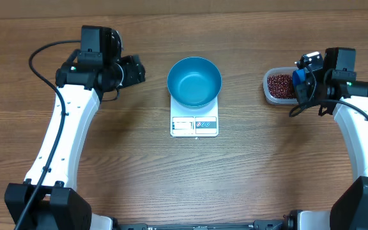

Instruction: Scoop item into bowl and weigh 150g on scale

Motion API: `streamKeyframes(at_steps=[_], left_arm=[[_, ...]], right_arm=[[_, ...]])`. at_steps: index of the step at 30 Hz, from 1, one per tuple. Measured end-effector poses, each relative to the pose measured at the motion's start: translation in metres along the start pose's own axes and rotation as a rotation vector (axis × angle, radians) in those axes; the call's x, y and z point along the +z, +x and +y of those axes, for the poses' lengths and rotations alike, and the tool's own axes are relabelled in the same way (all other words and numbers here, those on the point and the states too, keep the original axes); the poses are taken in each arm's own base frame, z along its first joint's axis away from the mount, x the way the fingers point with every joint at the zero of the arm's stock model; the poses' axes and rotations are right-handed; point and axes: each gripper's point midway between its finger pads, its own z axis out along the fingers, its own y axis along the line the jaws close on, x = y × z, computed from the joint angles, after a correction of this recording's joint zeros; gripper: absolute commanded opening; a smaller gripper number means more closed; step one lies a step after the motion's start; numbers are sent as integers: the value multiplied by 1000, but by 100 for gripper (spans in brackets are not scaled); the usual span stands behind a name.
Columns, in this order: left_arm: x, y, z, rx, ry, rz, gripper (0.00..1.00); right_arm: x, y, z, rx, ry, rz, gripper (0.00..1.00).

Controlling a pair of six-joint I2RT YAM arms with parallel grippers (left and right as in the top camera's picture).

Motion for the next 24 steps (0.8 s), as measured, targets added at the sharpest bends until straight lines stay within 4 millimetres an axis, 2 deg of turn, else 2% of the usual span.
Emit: streamKeyframes(at_steps=[6, 14, 20, 24], left_arm=[[4, 45, -32, 51, 61, 151, 4], [23, 115, -73, 190, 81, 287, 4], [46, 150, -92, 271, 63, 268, 4], [61, 160, -107, 350, 44, 174, 4]], right_arm=[[0, 0, 0, 0, -1, 1, 3], [0, 0, 0, 0, -1, 0, 3], [0, 0, 0, 0, 0, 0, 3], [0, 0, 0, 7, 0, 0, 3]])
